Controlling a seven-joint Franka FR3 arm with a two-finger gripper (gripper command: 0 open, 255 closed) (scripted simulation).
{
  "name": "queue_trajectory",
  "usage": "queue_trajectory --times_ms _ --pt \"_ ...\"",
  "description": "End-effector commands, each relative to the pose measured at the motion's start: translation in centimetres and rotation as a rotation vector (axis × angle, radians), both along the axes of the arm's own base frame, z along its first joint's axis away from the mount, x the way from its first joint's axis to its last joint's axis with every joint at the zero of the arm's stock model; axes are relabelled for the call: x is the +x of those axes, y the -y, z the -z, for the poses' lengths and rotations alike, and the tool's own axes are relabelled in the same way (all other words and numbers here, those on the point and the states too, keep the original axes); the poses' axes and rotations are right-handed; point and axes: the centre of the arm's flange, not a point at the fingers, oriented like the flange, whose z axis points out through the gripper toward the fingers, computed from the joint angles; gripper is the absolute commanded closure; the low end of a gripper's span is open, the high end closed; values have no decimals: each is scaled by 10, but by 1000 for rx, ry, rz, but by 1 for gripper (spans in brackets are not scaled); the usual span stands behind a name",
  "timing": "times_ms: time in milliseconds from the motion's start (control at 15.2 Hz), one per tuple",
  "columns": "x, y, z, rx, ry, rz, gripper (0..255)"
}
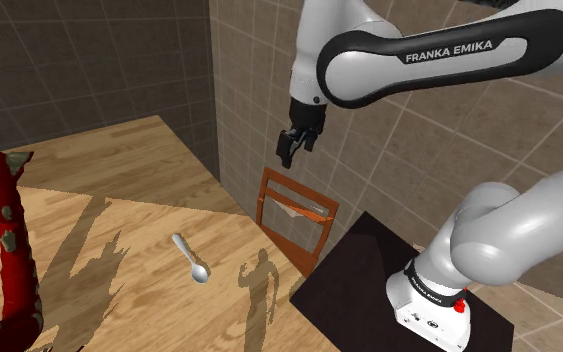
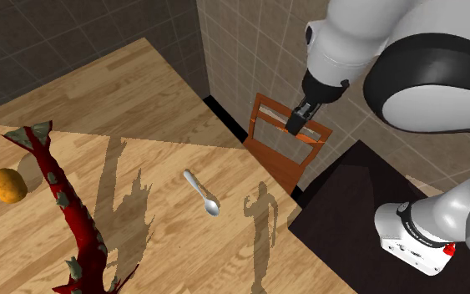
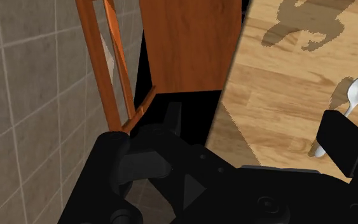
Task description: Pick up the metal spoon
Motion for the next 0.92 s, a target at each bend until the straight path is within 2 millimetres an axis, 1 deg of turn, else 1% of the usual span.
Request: queue_trajectory --times_ms 0,858 --pt "12 -14 23 13 -10 12 0" --pt "86 -109 142 89 -75 79 0"
